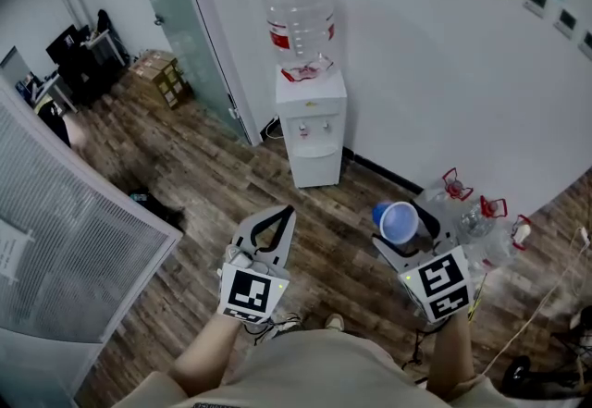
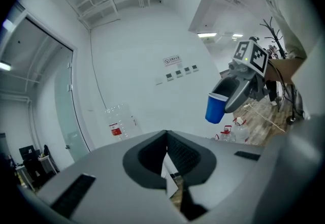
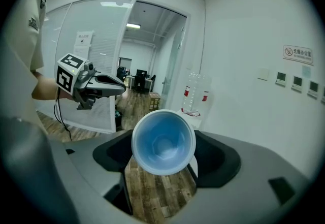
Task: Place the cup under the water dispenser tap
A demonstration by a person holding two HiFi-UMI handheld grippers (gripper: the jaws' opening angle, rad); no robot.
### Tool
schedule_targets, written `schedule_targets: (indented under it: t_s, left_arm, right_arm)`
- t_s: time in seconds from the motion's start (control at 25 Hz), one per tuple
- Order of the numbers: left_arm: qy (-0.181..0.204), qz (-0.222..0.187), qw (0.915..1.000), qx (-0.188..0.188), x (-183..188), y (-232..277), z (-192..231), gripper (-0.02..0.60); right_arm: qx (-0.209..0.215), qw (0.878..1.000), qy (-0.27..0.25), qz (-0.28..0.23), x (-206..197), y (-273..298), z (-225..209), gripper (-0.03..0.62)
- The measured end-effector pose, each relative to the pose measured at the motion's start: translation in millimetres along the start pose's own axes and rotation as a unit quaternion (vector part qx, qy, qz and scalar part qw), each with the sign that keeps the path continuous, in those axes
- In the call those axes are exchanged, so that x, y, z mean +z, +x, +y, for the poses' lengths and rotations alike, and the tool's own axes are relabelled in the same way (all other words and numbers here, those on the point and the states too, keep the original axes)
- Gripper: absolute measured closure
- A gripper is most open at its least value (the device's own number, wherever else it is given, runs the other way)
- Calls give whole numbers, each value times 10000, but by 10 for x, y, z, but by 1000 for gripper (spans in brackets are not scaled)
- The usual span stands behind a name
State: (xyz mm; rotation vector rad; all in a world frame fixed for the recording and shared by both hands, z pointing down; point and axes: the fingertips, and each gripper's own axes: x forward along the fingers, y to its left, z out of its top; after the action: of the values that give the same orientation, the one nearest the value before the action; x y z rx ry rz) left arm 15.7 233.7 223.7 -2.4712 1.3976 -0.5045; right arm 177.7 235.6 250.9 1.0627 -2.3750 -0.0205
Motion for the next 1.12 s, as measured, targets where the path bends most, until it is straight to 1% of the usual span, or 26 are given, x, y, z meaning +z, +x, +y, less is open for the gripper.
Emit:
schedule_targets:
  t_s: [0.12, 0.28, 0.44, 0.64, 0.8, 0.96, 1.12]
  left_arm:
    - [13, 27, 10000, 76, 37, 42, -89, 575]
    - [139, 1, 9998, 141, 101, 70, -216, 575]
    - [103, 132, 9997, 187, 18, 65, -244, 575]
    - [-52, 241, 9990, 363, -155, 75, -62, 575]
    - [-158, 284, 9986, 421, -307, 145, 151, 575]
    - [-157, 298, 9985, 436, -430, 304, 450, 575]
    - [-210, 319, 9985, 385, -588, 567, 755, 575]
  right_arm:
    - [93, 10000, 31, -10, -105, -51, -52, 226]
    - [160, 9998, 112, 33, -255, -59, -120, 227]
    - [282, 9995, 114, 63, -307, 8, -111, 226]
    - [388, 9991, 36, 184, -326, 273, -108, 226]
    - [443, 9987, -7, 271, -264, 535, -122, 226]
    - [497, 9982, -39, 344, -156, 870, -159, 226]
    - [516, 9976, -49, 449, -74, 1267, -255, 226]
